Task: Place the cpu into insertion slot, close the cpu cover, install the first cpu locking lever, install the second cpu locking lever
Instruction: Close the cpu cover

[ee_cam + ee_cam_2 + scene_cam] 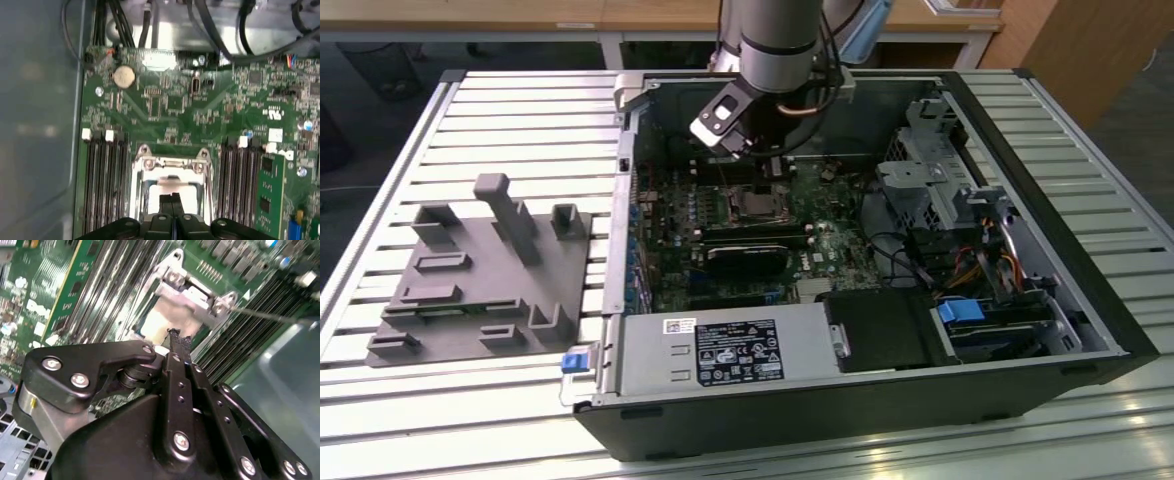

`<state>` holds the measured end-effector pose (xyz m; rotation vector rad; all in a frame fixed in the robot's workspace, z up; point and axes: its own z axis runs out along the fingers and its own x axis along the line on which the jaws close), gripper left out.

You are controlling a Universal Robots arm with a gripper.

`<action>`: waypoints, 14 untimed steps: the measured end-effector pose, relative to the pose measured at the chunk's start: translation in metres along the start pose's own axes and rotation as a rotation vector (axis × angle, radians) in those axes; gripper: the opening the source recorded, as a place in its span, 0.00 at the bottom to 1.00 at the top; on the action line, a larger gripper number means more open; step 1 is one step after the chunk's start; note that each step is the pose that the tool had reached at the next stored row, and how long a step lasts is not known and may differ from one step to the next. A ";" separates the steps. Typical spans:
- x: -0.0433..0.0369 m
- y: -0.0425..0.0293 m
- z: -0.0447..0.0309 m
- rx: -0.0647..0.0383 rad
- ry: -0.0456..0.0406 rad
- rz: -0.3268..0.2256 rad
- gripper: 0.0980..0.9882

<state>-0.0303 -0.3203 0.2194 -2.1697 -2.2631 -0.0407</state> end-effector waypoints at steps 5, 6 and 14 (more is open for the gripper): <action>0.0005 -0.0137 0.0032 0.000 0.0000 0.000 0.01; 0.0006 -0.0155 0.0039 0.000 0.0002 0.000 0.01; 0.0007 -0.0237 0.0140 0.000 0.0001 0.000 0.01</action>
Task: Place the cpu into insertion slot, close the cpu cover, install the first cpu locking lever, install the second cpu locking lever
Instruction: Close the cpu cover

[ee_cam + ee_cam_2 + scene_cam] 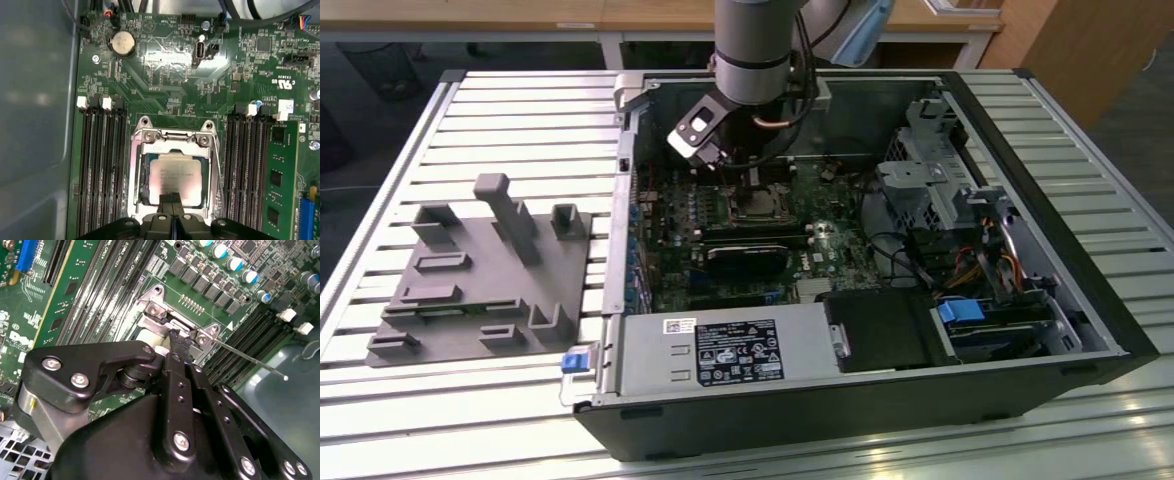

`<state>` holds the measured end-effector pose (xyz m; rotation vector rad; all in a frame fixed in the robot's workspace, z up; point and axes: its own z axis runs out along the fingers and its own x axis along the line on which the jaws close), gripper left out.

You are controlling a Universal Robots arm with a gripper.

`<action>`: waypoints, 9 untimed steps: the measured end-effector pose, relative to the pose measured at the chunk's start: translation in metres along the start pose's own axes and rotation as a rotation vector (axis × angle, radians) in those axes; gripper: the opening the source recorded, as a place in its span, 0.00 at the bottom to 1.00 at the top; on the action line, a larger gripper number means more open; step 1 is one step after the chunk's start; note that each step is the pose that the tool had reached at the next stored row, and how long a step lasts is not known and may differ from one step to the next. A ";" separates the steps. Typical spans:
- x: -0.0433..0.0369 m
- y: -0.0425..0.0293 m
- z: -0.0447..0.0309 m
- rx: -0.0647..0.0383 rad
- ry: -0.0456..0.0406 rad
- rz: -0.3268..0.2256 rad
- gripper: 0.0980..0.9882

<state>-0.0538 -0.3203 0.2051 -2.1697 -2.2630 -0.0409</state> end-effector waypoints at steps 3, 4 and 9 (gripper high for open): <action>-0.0001 0.0000 0.0030 0.000 0.0000 0.000 0.01; -0.0001 -0.0001 0.0039 0.000 0.0000 0.000 0.01; -0.0003 0.0005 0.0066 0.001 -0.0011 0.000 0.01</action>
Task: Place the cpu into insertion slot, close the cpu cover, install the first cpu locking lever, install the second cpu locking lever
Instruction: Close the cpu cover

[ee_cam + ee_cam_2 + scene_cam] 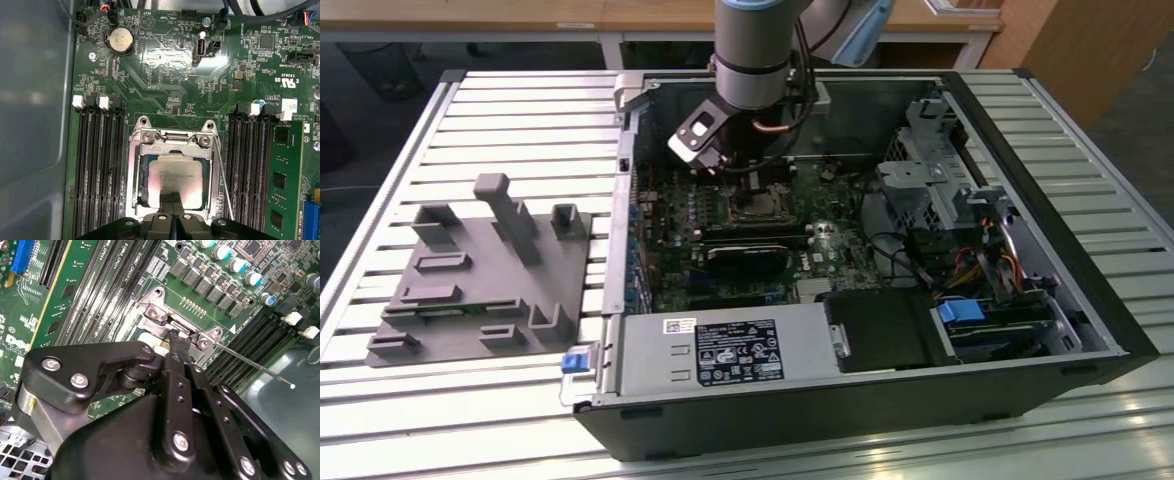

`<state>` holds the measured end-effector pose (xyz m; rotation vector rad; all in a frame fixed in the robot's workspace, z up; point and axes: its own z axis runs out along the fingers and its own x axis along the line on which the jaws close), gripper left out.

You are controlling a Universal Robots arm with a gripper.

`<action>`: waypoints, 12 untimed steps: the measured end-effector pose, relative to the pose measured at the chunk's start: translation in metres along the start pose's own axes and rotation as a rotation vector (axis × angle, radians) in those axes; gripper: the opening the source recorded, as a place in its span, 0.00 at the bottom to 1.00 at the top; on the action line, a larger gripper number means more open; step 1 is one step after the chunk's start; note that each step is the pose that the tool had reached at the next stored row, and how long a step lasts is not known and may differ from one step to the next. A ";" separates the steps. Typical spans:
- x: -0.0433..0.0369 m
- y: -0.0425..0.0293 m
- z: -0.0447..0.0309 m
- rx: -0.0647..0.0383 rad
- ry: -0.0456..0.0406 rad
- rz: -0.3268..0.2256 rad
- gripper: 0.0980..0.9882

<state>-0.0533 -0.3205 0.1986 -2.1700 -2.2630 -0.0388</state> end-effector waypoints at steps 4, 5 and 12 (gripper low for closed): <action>-0.0001 0.0055 0.0006 -0.001 0.0005 0.000 0.01; 0.0000 0.0063 0.0006 -0.001 0.0006 0.000 0.01; 0.0002 0.0077 -0.0047 -0.001 0.0015 0.001 0.01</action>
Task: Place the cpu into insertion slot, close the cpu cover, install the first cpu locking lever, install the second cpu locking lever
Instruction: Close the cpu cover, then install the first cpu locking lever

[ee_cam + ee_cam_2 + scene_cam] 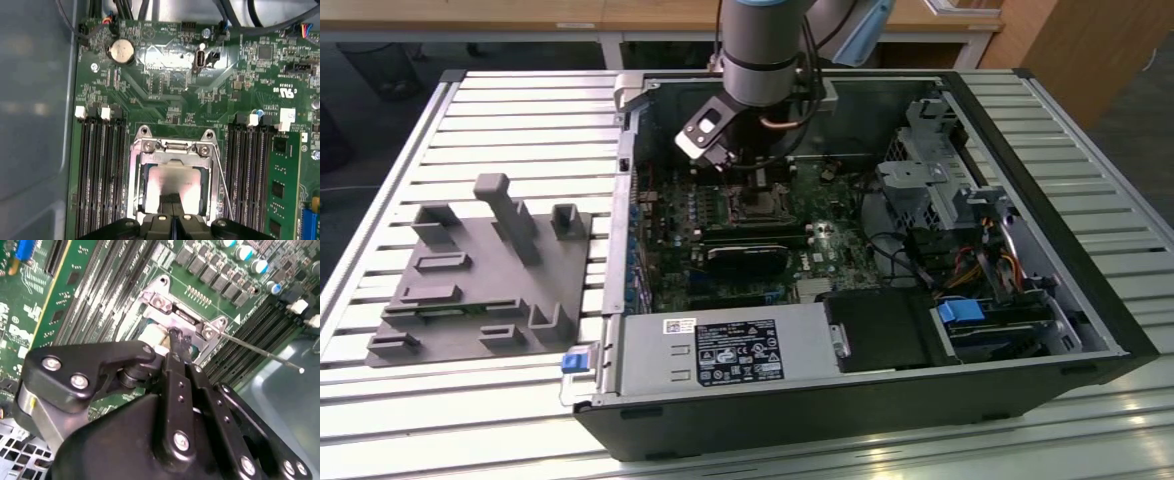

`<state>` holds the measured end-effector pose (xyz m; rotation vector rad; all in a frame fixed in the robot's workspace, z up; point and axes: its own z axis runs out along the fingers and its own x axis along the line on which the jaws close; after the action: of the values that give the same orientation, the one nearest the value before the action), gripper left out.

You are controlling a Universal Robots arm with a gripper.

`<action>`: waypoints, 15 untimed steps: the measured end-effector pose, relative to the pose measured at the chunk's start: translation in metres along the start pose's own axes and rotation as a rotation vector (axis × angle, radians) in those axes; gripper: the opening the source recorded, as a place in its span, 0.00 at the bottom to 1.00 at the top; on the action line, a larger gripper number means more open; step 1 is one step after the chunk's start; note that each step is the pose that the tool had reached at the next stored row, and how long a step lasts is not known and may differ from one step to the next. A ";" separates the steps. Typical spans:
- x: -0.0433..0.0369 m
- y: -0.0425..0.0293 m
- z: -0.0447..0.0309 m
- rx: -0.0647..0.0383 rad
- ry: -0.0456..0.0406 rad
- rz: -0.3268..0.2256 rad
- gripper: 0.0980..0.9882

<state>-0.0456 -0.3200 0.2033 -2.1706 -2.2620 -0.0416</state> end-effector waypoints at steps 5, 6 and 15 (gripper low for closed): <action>-0.0004 0.0070 -0.0001 0.000 -0.0005 0.001 0.01; -0.0004 0.0079 -0.0001 0.000 -0.0004 0.001 0.01; -0.0004 0.0106 -0.0008 0.000 -0.0003 0.001 0.01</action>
<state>-0.0350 -0.3200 0.2043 -2.1720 -2.2608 -0.0412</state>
